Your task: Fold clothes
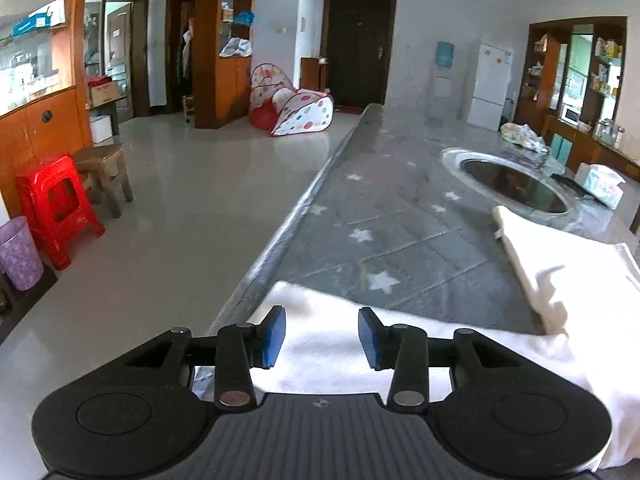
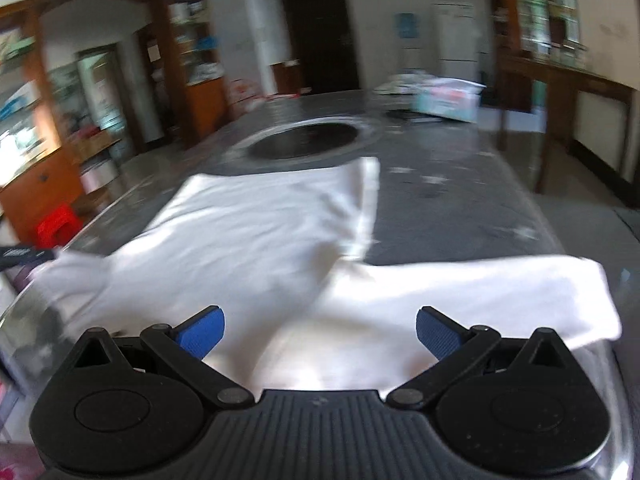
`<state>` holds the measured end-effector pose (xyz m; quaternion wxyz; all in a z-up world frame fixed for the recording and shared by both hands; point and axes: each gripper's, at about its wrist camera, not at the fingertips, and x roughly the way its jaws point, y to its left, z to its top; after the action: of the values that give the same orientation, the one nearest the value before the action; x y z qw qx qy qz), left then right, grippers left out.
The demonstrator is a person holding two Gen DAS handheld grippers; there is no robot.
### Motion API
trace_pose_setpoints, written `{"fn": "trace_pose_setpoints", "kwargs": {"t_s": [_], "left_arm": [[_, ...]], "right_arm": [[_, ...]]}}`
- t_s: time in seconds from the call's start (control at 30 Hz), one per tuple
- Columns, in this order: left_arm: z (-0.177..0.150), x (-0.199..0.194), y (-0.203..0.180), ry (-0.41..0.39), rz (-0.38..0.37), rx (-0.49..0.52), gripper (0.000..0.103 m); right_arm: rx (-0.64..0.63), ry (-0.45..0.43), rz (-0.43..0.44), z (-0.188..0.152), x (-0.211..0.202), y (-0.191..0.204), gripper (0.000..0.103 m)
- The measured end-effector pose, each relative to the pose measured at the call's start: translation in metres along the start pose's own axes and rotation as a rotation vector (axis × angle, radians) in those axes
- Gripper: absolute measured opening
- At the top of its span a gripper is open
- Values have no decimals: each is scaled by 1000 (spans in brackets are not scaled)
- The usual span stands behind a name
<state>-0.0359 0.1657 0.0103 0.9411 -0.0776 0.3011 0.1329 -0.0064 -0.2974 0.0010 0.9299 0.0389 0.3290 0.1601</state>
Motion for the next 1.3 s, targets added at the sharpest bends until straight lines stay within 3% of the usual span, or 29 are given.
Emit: {"fn": "trace_pose_setpoints", "kwargs": {"t_s": [0.2,0.47,0.6,0.77,0.97,1.03,1.23,1.3], "left_arm": [[8,-12,-34,-29,-94,49,55],[11,-18,-86,-42,-228,139,64],[8,-15,-105,-34,-266,171,68],[3,-14,-121,-19,-290,201,70],[-2,-16,-133,-6,-304,223,75],[-4,-17,-137,-2,-311,232,76],[-8,-17,-156,3,-345,266,80],[-8,-18,-163,4,-362,280,81]], "right_arm": [[136,-48,-156,1,-7,-46,102],[377,-75,-317,1,-17,-122,92],[498,-46,-322,-7,-16,-156,89],[625,-29,-251,-17,-8,-186,81],[759,-46,-119,-32,-3,-211,61],[773,-70,-101,-34,-4,-213,49],[745,-142,-134,-32,-13,-211,16],[735,-172,-147,-30,-18,-211,11]]}}
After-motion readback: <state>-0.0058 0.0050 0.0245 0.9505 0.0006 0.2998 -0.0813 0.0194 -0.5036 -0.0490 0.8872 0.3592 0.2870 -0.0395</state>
